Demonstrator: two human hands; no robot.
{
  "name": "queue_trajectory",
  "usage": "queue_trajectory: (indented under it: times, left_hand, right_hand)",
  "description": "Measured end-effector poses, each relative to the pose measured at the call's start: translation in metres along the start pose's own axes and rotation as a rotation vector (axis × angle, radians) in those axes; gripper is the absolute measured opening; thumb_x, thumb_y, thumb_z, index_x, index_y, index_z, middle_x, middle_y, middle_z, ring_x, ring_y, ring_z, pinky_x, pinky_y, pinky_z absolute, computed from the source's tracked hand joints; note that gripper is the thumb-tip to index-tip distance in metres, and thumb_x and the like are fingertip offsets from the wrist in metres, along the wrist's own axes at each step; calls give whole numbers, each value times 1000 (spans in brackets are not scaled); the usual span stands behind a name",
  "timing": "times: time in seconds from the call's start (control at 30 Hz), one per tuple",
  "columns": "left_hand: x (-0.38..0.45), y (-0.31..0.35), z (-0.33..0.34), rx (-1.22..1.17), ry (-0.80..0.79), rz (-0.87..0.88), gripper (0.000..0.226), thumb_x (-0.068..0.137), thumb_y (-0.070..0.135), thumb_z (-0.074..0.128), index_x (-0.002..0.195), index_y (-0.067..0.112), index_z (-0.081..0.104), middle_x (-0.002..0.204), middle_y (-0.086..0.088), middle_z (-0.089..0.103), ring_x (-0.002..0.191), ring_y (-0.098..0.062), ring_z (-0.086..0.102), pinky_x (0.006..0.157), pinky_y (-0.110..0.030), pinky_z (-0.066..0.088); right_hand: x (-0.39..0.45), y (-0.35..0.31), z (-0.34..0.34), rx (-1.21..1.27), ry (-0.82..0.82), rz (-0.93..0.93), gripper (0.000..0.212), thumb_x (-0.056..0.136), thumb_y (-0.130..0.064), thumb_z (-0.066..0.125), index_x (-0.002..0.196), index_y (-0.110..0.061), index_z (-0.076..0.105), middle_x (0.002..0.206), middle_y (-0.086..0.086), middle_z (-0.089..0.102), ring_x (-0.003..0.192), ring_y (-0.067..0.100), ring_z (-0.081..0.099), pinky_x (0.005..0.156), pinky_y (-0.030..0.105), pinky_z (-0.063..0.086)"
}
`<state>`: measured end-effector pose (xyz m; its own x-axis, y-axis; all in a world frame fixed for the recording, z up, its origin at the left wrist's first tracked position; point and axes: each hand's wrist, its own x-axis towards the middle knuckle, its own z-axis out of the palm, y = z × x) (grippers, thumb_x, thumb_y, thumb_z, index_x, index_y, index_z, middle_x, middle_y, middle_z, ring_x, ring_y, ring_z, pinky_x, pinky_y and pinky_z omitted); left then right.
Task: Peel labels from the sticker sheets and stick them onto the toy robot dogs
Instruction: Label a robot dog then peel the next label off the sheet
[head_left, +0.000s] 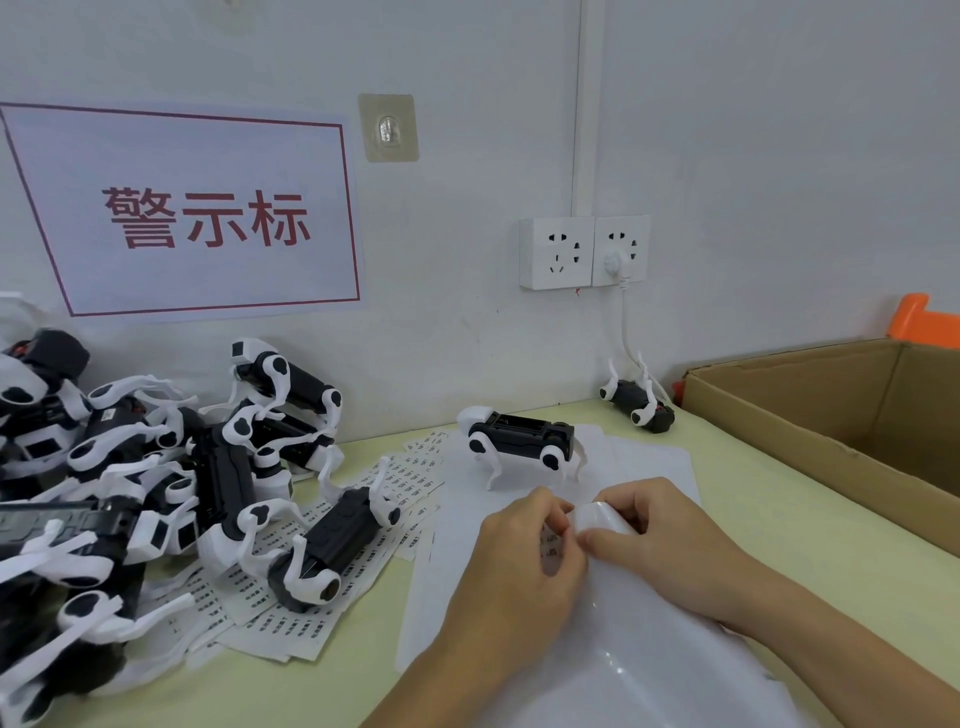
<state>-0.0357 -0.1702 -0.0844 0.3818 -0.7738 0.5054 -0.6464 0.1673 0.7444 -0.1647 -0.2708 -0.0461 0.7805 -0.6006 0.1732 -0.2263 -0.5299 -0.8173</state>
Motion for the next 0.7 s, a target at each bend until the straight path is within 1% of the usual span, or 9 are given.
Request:
queue_trajectory:
  times: [0.1,0.2,0.27,0.33,0.43,0.5,0.53,0.63,0.7]
  left_hand:
    - [1,0,1,3,46,-45,11,86,29,58,75,27,55,94,14,71,87,-7,67,74,-26,54]
    - [6,-7,-2,-79,169,-224,20,88,13,63,70,22,61,87,17,72,81,2,68,66,-13,52]
    - [10,-12,-7,-136,242,-319,20,89,8,64,72,18,65,80,18,71,76,8,66,61,-7,47]
    - [13,-15,-12,-146,286,-341,18,91,10,64,75,17,67,75,15,70,74,9,62,63,-5,44]
    - [13,-17,-12,-164,303,-323,19,93,14,65,75,21,67,73,17,68,71,4,60,63,-7,43]
    - [14,-15,-9,-178,287,-308,19,93,20,68,74,22,67,72,14,68,68,1,59,62,-9,43]
    - [14,-14,-8,-189,280,-298,19,92,23,70,73,21,67,70,13,67,66,0,57,62,-11,43]
    - [13,-12,-9,-238,252,-273,20,88,29,75,71,22,67,67,11,65,64,-1,56,62,-13,44]
    - [13,-11,-10,-262,241,-264,18,85,30,78,72,22,68,69,7,67,66,-2,58,63,-14,45]
  right_hand:
    - [1,0,-2,-11,-8,48,30,88,-20,67,67,-3,54,61,-1,46,57,12,41,55,25,35]
    - [4,6,-13,-74,-48,216,26,85,-23,62,65,-9,53,62,-4,49,55,12,46,53,22,36]
    - [6,12,-21,-134,-72,330,23,84,-27,57,70,-9,59,65,-6,55,58,12,48,57,22,38]
    - [7,17,-26,-245,8,373,19,85,-30,58,76,-19,71,72,-14,67,62,5,58,59,17,42]
    - [5,13,-20,-400,218,241,15,86,-27,61,76,-32,71,80,-14,67,70,-2,59,56,12,40]
    - [5,9,-15,-251,237,196,22,86,-23,60,71,-28,75,70,-13,69,58,-1,57,50,10,39]
    - [4,5,-11,-105,169,244,25,88,-23,59,70,-24,77,66,-12,68,51,1,54,47,12,38]
    - [0,-8,1,326,-72,437,36,96,-28,55,75,-12,80,64,0,64,49,13,50,45,22,34]
    - [-1,-12,4,492,-91,498,40,97,-32,56,77,-7,80,64,4,62,47,13,48,43,22,30]
